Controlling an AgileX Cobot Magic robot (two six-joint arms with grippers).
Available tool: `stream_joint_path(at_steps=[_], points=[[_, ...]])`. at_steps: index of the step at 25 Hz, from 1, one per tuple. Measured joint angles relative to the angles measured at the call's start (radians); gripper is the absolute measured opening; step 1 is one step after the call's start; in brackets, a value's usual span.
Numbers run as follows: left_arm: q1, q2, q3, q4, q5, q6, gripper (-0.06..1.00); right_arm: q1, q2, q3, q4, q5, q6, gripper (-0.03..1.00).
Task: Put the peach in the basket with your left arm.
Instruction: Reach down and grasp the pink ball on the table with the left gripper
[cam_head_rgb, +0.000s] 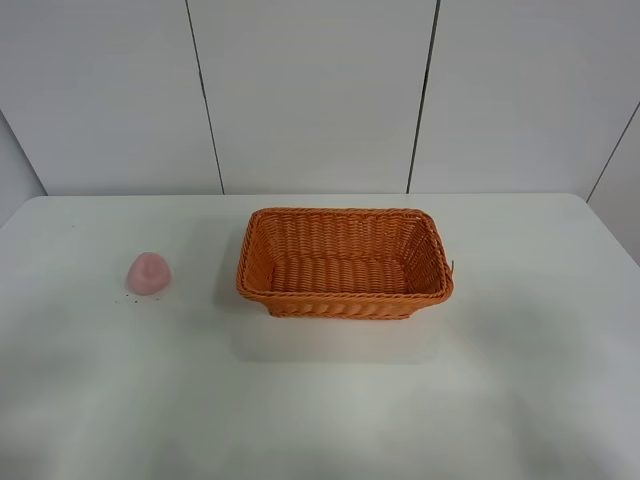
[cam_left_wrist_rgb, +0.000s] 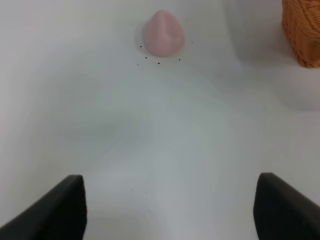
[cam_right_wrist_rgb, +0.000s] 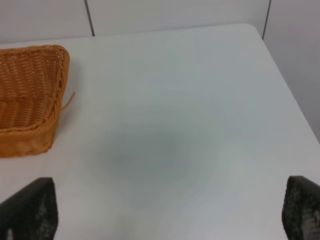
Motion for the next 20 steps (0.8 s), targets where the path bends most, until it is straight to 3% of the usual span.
stream_joint_path(at_steps=[13,20], points=[[0.0,0.005,-0.019,0.0,-0.008,0.0,0.79,0.0,0.0,0.0,0.0,0.0,0.0,0.69],[0.0,0.298,-0.186,0.0,-0.044,0.0,0.79,0.0,0.0,0.0,0.0,0.0,0.0,0.69]])
